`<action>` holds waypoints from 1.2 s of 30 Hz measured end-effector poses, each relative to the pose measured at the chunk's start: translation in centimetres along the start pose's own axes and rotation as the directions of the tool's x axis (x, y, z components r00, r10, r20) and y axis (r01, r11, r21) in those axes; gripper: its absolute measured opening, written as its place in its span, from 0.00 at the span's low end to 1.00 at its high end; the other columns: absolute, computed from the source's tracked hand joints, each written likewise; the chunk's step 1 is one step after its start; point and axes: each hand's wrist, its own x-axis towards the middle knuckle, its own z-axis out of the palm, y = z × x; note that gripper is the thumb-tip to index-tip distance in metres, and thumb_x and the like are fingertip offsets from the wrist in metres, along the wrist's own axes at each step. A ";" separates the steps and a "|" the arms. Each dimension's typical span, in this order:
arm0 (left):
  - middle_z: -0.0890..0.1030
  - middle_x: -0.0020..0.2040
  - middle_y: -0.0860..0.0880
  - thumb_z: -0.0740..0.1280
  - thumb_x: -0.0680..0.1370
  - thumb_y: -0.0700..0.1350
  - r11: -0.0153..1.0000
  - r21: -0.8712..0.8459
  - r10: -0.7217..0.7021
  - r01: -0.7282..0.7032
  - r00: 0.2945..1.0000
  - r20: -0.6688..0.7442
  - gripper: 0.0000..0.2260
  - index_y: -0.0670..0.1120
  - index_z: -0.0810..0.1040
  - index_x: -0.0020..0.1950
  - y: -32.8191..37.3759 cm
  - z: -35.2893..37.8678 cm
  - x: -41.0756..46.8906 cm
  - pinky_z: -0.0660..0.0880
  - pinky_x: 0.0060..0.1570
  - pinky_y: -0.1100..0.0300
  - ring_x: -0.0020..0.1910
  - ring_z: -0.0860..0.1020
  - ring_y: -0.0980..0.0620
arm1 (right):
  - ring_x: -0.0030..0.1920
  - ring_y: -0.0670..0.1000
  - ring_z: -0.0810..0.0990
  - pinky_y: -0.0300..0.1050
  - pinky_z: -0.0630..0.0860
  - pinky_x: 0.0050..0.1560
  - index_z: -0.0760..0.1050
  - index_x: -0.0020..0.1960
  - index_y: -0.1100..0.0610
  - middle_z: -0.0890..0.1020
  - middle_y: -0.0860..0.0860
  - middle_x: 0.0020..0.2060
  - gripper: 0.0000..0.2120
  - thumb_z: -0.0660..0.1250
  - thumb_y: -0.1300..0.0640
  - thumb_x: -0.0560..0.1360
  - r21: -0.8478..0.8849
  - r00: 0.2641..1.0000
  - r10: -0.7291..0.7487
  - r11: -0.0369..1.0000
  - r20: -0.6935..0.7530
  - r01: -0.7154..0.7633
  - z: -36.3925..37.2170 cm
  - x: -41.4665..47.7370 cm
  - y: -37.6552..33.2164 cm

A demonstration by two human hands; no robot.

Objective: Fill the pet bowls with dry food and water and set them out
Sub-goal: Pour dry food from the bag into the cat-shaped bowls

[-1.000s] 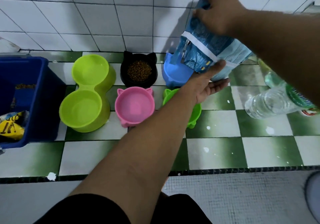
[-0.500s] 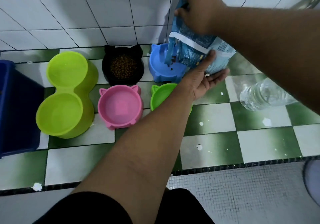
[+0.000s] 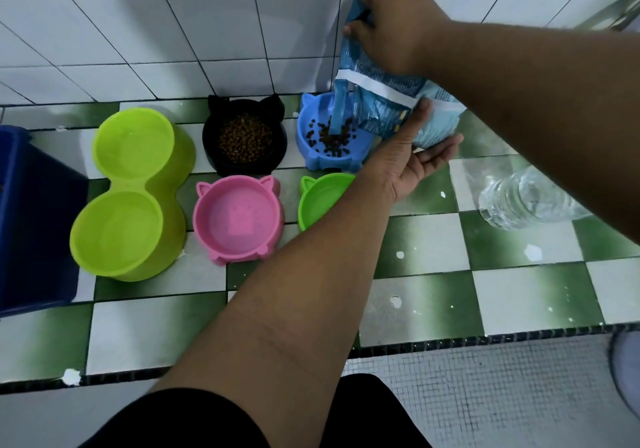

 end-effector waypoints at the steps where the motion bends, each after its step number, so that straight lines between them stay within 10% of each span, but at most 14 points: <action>1: 0.84 0.50 0.37 0.81 0.53 0.57 1.000 0.008 0.001 -0.001 1.000 0.001 0.53 0.36 0.69 0.72 0.0 0.0 0.0 0.85 0.44 0.52 0.44 0.86 0.45 | 0.42 0.51 0.70 0.41 0.62 0.43 0.70 0.47 0.54 0.69 0.47 0.32 0.07 0.61 0.53 0.82 0.001 1.000 0.001 1.000 -0.004 -0.001 0.0 -0.1 0.0; 24: 0.84 0.52 0.36 0.77 0.60 0.57 0.990 0.142 0.007 0.002 0.998 -0.067 0.35 0.40 0.75 0.61 0.2 0.0 -0.8 0.84 0.51 0.49 0.52 0.83 0.41 | 0.44 0.50 0.72 0.41 0.64 0.43 0.77 0.54 0.61 0.73 0.51 0.43 0.13 0.61 0.52 0.81 0.039 0.997 0.032 0.999 -0.071 -0.030 0.2 -1.2 0.4; 36: 0.84 0.50 0.39 0.84 0.42 0.59 0.983 0.180 0.032 -0.025 0.999 -0.041 0.49 0.43 0.76 0.59 1.0 0.4 -2.3 0.85 0.44 0.50 0.45 0.85 0.43 | 0.45 0.51 0.74 0.42 0.65 0.43 0.76 0.54 0.61 0.80 0.57 0.49 0.16 0.60 0.48 0.81 0.042 0.970 0.126 0.992 -0.208 -0.120 -1.0 -2.7 -0.8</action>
